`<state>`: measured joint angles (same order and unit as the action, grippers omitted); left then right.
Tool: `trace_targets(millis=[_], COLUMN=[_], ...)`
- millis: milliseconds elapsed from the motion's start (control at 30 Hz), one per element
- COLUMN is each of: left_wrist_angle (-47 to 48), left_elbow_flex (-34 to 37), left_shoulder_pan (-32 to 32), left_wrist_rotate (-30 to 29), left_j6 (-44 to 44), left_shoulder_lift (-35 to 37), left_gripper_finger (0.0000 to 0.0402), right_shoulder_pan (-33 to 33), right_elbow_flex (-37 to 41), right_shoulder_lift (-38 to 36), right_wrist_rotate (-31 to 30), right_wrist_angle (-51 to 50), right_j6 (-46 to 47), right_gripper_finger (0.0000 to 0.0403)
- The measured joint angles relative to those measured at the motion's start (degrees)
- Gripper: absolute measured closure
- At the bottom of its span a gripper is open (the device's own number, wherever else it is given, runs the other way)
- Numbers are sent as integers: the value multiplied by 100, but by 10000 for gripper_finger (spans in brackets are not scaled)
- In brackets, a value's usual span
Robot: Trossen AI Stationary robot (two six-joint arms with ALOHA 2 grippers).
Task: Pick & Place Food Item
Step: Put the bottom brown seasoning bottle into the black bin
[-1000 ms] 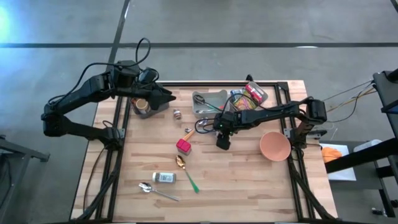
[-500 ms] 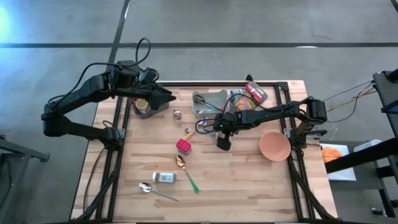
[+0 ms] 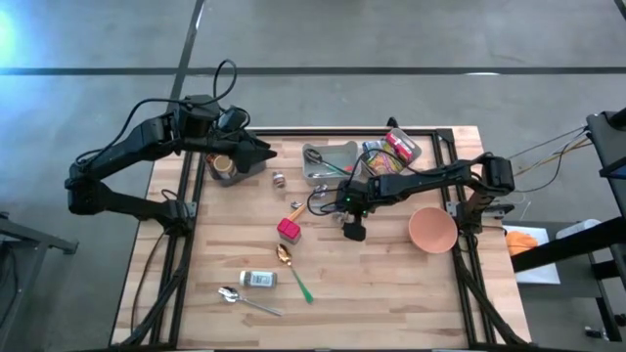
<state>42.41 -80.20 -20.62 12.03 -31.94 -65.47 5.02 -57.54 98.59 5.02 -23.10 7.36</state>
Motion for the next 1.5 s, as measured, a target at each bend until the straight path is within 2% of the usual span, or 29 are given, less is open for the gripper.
trace_targets(millis=[467,567,800,833,1067,1300,1500], left_wrist_angle=[45,70,72,72,73,136,113], left_elbow_flex=[0,0,0,0,0,2,0], left_shoulder_pan=[2,2,1,0,2,2,0], left_wrist_rotate=[0,0,0,0,0,-9,93], left_j6=[5,7,7,5,-451,-1052,-1717], left_shoulder_lift=[0,2,1,2,-9,-193,-656], left_gripper_finger=[142,142,142,142,142,142,142], right_shoulder_pan=[-57,-79,-88,-100,-165,-236,-331], right_elbow_flex=[4,-2,-3,-4,-20,-37,-338], right_shoulder_lift=[457,457,457,456,301,-261,-791], right_wrist_rotate=[-66,-215,-426,-426,-467,-523,-1131], right_wrist_angle=[237,248,240,240,232,238,241], right_j6=[484,418,465,466,466,426,258], right_gripper_finger=[43,76,213,220,220,220,220])
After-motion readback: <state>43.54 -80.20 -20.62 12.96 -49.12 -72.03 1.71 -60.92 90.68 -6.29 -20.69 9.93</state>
